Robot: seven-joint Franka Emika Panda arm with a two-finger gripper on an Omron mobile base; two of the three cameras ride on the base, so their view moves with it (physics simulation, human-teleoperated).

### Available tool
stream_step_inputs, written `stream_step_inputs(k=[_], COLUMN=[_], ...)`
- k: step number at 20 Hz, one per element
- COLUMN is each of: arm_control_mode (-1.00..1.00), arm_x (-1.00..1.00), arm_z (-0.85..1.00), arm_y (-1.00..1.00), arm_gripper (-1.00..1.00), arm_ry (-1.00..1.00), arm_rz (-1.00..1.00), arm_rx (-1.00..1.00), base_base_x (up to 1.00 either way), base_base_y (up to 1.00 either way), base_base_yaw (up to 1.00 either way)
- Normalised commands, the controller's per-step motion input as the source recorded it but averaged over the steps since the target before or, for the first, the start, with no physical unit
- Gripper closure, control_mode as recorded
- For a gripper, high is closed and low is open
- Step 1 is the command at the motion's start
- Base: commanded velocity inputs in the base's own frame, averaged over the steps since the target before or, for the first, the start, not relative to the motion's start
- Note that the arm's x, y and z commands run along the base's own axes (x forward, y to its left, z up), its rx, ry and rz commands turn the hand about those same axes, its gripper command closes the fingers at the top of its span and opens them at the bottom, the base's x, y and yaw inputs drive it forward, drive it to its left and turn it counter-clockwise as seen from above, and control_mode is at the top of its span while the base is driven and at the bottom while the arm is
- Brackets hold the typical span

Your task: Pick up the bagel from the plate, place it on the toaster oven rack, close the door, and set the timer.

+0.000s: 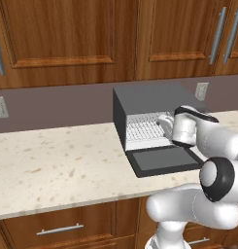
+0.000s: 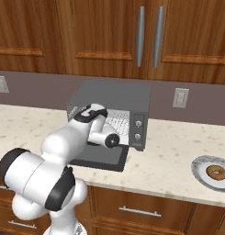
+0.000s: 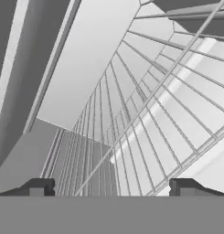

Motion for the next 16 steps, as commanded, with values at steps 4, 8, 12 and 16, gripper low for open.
stream_step_inputs(k=[4, 8, 12, 16], arm_control_mode=[-1.0, -1.0, -1.0, -1.0], arm_x=[0.23, 0.27, 0.29, 0.24], arm_z=[-0.11, -0.06, -0.05, -0.03], arm_y=[-0.14, -0.09, -0.03, -0.06], arm_gripper=[-1.0, -1.0, -1.0, -1.0], arm_ry=[0.0, -0.02, -0.03, -0.04], arm_rz=[0.0, 0.0, 0.0, 0.0], arm_rx=[0.09, 0.1, 0.09, 0.09], base_base_x=[0.0, 0.0, 0.0, 0.0], base_base_y=[0.0, 0.0, 0.0, 0.0], base_base_yaw=[0.0, 0.0, 0.0, 0.0])
